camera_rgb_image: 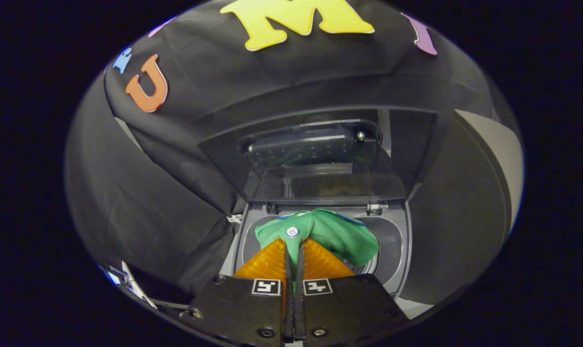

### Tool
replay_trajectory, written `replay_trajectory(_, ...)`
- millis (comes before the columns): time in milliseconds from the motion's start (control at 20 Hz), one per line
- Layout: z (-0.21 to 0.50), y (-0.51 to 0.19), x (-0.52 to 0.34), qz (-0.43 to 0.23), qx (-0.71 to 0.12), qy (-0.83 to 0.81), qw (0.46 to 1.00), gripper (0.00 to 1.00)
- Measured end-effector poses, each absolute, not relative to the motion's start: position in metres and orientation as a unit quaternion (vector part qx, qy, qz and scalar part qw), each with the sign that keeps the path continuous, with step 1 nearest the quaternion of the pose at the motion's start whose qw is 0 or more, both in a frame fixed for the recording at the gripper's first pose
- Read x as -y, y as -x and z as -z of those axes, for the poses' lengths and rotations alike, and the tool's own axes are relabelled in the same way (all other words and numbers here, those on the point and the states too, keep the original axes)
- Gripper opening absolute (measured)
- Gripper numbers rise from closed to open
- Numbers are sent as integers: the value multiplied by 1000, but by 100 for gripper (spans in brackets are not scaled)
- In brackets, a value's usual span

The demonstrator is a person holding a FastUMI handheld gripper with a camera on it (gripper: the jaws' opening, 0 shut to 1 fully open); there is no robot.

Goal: Put the clothes into the washing machine and then close the washing machine lid.

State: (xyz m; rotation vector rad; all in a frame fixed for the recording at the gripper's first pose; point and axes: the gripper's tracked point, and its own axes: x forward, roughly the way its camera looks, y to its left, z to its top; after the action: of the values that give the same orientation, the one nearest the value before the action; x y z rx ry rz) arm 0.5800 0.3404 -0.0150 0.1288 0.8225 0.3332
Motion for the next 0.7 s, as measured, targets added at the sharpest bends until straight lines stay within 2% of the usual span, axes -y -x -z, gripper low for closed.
replay_trajectory(450, 81, -586, -334, -118, -460, -45, 879, 4)
replay_trajectory(700, 96, -583, -332, -102, -475, -35, 873, 4)
